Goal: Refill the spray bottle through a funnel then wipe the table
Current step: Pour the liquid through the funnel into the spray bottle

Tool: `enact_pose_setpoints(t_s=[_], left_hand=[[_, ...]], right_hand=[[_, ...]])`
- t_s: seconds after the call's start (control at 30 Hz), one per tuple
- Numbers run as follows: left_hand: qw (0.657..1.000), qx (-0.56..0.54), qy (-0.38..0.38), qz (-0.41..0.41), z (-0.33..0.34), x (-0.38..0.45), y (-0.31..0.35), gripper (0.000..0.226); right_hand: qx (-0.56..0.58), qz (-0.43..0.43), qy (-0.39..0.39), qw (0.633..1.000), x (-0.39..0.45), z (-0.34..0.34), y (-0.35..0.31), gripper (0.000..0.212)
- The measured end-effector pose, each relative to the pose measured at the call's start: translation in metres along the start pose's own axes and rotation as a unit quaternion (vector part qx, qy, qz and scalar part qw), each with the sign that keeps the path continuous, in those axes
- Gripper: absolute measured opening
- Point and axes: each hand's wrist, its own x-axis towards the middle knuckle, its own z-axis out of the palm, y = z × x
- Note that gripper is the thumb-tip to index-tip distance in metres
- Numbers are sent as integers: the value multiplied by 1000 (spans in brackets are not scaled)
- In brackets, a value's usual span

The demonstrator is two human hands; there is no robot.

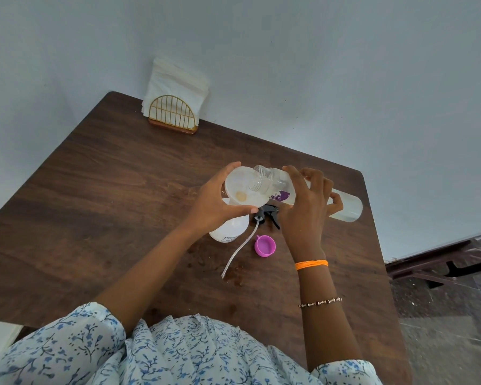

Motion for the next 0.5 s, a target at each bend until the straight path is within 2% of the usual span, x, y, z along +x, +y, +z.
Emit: enact_pose_setpoints(t_s=[0.5], left_hand=[[1000, -6, 1, 1, 0, 1, 1, 89]], right_hand=[[3, -5, -2, 1000, 1, -1, 0, 75]])
